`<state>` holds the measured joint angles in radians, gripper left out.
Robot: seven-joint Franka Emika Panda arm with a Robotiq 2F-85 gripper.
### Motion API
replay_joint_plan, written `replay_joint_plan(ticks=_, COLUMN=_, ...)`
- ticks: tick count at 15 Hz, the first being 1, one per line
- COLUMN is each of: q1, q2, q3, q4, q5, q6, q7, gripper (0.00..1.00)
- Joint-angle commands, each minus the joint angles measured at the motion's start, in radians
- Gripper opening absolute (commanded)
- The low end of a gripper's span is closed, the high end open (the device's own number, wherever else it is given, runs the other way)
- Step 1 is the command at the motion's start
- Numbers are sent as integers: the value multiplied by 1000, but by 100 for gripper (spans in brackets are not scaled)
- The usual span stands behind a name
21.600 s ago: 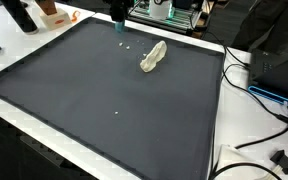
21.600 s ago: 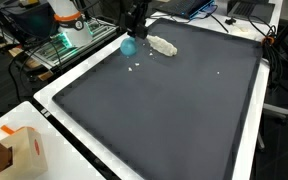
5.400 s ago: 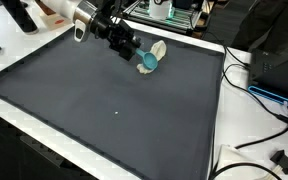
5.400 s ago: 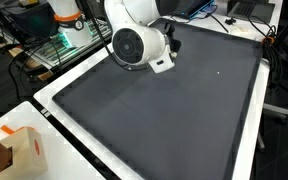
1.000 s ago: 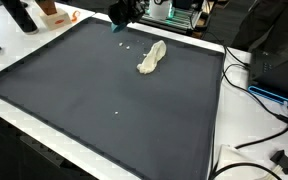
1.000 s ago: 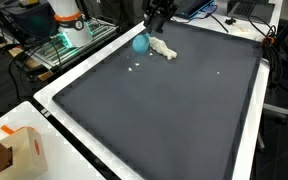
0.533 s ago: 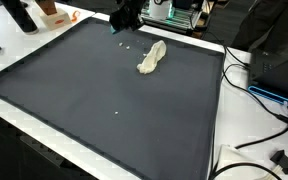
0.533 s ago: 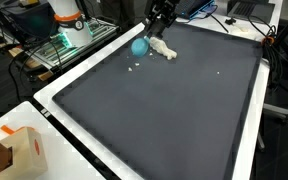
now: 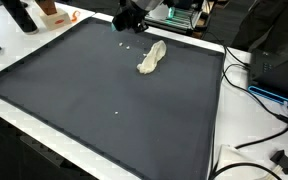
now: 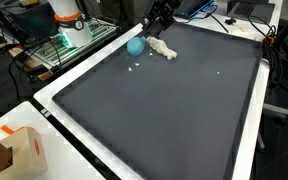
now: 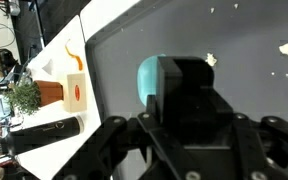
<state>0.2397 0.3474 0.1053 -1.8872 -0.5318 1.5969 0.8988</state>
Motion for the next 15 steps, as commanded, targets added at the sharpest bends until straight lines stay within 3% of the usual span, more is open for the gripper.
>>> replay_joint_plan(ticks=1, q1=33, q2=37, q3=-6, q4=39, q5=-37, q6=-58, q7=-27, gripper=25)
replay_joint_plan(ticks=15, q1=113, q2=135, q3=11, q4=129, q5=-79, q6=-131, q7=-231, gripper=25)
